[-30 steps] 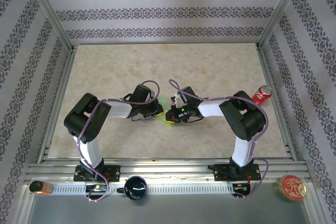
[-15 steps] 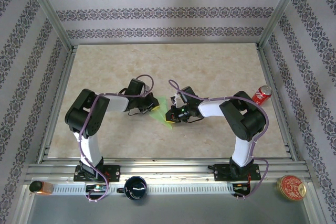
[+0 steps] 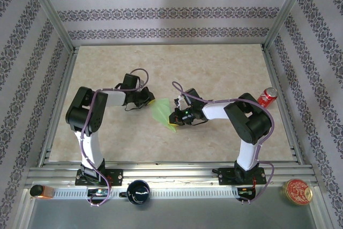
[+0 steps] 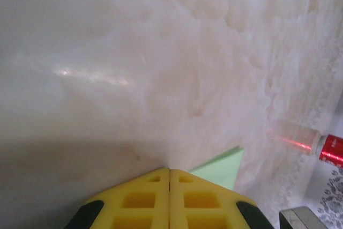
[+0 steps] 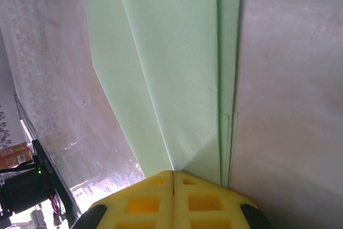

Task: Fold a paper plane with a square sheet of paper (pick it up from the middle)
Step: Fourth fold the wing at the center of the table.

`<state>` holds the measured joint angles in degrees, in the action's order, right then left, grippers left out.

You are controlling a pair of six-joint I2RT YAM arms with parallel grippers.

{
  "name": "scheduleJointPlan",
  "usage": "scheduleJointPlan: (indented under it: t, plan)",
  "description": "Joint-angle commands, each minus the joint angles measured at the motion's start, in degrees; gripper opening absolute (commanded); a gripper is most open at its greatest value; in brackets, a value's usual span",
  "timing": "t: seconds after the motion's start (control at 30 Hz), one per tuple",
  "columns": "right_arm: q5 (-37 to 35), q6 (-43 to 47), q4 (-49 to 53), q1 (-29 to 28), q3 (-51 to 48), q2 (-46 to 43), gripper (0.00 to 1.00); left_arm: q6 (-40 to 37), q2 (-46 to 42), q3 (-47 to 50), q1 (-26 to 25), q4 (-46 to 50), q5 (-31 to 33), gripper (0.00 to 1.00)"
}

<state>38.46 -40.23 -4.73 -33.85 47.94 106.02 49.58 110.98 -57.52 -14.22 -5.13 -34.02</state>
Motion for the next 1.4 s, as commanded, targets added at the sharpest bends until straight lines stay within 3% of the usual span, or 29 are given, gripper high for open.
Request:
scheduleJointPlan:
  t: [0.0, 0.23, 0.37, 0.63, 0.8, 1.23, 1.37]
  plan:
    - [-4.8, 1.5, 10.0, 0.5, -3.2, 1.7, 0.00, -3.4, 1.8, -2.5, 1.6, 5.9, 5.8, 0.07]
    - [-4.4, 1.3, 9.8, 0.7, -2.9, 1.5, 0.00, -5.0, -6.0, -4.9, 0.6, 10.5, 7.3, 0.10]
    - [-4.3, 1.1, 9.9, 0.6, -2.5, 1.3, 0.00, -4.4, -10.4, -3.9, -2.9, 9.9, 7.3, 0.10]
    - [-4.5, 1.5, 11.0, 0.6, -2.1, 0.2, 0.00, 0.9, -8.0, -0.2, -11.1, 4.3, 6.3, 0.10]
    - [-4.3, 1.2, 11.2, 0.6, -1.8, -0.2, 0.00, 3.7, -5.5, 3.2, -11.7, -0.2, 5.9, 0.10]
    - [0.3, -4.1, 4.7, 0.5, 0.5, -5.5, 0.01, 2.6, -2.9, 8.0, -11.6, -0.5, 9.0, 0.09]
    - [0.4, -3.9, 5.0, -0.3, 4.6, -3.0, 0.02, 2.9, -3.1, 8.8, -11.6, -1.7, 9.1, 0.09]
